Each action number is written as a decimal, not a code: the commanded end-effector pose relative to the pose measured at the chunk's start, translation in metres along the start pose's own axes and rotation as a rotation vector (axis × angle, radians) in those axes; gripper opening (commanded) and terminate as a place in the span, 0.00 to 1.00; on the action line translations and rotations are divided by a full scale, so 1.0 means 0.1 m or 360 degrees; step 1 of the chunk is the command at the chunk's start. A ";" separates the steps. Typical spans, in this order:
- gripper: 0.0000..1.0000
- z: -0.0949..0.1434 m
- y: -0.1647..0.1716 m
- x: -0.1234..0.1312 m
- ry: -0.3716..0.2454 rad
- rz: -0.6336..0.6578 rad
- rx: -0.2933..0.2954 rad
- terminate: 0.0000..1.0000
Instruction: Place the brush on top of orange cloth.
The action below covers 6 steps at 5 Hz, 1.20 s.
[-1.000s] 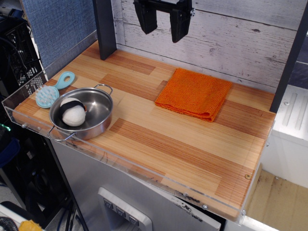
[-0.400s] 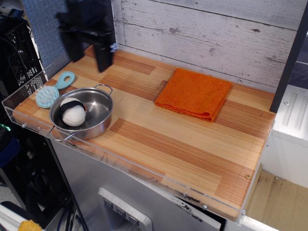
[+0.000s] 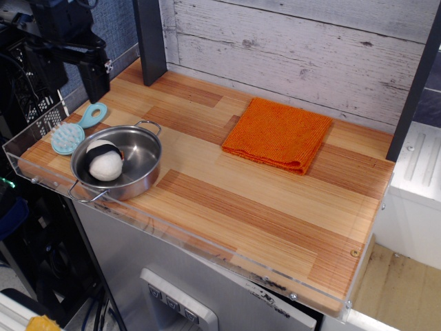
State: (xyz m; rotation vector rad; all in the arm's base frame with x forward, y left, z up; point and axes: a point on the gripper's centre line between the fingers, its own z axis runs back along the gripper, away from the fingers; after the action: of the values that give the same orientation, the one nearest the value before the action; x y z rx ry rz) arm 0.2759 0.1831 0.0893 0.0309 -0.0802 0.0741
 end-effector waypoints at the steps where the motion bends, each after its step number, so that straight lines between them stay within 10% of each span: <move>1: 1.00 -0.15 0.36 -0.01 0.0031 0.0106 0.0073 0.00; 5: 1.00 -0.73 -0.03 0.11 0.0314 0.0019 0.0113 0.00; 6: 0.00 -0.76 0.00 0.04 0.0315 0.0065 0.0107 0.00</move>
State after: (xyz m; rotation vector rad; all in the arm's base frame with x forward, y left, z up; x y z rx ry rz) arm 0.2917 0.1842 0.0056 0.0755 0.1377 0.1118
